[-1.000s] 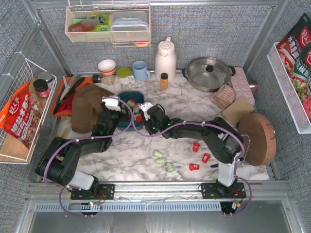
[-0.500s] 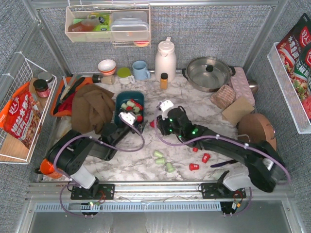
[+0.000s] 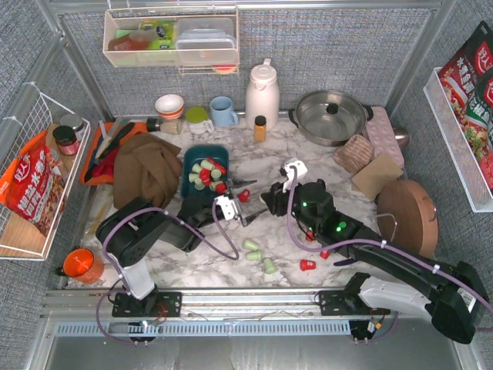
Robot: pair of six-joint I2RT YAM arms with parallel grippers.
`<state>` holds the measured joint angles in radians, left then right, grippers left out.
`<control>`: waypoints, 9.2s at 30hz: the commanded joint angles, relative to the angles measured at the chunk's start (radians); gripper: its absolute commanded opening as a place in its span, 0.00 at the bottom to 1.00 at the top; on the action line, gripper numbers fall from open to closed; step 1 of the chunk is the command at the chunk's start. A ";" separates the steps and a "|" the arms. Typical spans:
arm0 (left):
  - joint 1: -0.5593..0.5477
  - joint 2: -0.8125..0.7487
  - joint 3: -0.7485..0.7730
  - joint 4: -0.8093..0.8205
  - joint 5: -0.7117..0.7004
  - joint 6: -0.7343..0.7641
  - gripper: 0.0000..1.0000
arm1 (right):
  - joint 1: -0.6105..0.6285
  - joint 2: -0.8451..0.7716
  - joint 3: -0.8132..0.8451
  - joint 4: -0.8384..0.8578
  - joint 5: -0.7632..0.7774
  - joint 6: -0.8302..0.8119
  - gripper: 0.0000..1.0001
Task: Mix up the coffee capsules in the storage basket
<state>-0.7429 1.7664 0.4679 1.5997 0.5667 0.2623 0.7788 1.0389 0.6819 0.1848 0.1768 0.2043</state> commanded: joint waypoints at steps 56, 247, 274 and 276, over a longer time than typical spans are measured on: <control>0.151 -0.217 -0.028 -0.648 -0.786 -0.499 0.36 | -0.034 0.021 0.035 -0.143 0.053 0.019 0.59; 0.135 -0.528 -0.200 -0.515 -1.194 -0.342 0.99 | 0.254 0.539 0.348 -0.601 -0.321 -0.700 0.11; -0.112 -0.117 -0.102 0.037 -0.138 0.208 0.99 | -0.251 0.064 -0.072 0.198 -0.549 0.355 0.10; -0.115 -0.104 -0.088 0.037 -0.106 0.194 0.99 | -0.251 0.072 -0.078 0.238 -0.583 0.357 0.10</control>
<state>-0.8528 1.6398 0.3584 1.5272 0.3252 0.4580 0.5289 1.0969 0.6117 0.2535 -0.3012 0.5003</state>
